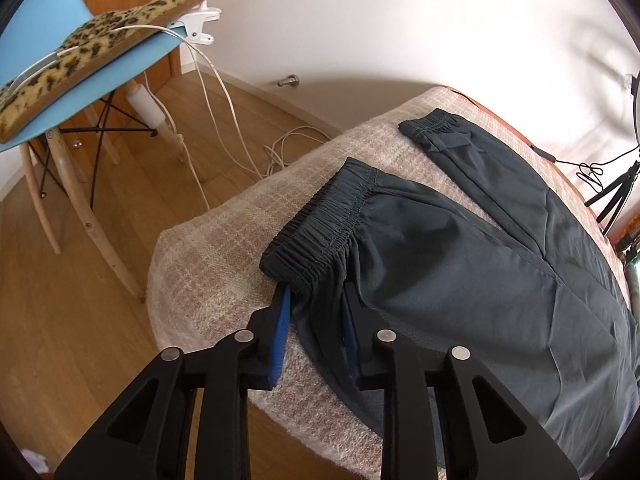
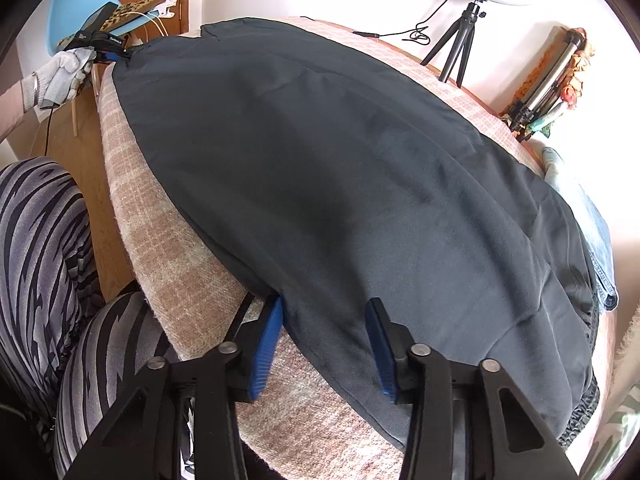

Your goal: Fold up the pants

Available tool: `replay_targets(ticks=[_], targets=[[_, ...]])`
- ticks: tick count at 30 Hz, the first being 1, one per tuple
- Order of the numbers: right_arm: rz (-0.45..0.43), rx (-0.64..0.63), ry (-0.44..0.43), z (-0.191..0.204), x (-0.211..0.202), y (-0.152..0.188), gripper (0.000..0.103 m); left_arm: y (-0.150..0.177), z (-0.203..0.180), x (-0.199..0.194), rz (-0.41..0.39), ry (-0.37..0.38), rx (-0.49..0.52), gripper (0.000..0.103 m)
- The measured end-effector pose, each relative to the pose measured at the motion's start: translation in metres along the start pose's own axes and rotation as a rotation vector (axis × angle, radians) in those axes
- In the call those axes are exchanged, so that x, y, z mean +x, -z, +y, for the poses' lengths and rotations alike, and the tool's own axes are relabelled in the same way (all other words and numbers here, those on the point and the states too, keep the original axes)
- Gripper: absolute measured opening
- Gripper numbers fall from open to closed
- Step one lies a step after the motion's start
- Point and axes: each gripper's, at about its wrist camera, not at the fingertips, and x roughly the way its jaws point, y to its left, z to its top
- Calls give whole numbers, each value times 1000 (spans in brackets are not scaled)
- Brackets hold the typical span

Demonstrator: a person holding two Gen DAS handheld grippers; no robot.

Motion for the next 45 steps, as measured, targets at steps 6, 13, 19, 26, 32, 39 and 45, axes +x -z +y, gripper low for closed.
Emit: replay_targets(ticks=[6, 13, 19, 26, 32, 39, 45], targets=[[-69, -31, 79, 5, -15, -9, 7, -2, 6, -9, -41, 64, -68, 8], [-190, 8, 183, -10, -48, -30, 2, -16, -6, -30, -114, 89, -44, 7], [-242, 22, 255, -33, -58, -58, 1, -38, -29, -44, -164, 118, -8, 7], [-261, 39, 329, -78, -41, -94, 1, -76, -71, -30, -175, 121, 69, 6], [-218, 27, 384, -126, 0, -132, 0, -112, -112, 11, -138, 94, 111, 6], [-125, 32, 388, -167, 59, -155, 0, -138, -154, 62, -103, 34, 180, 6], [-60, 28, 378, -182, 96, -157, 0, -154, -171, 90, -70, 28, 223, 17]])
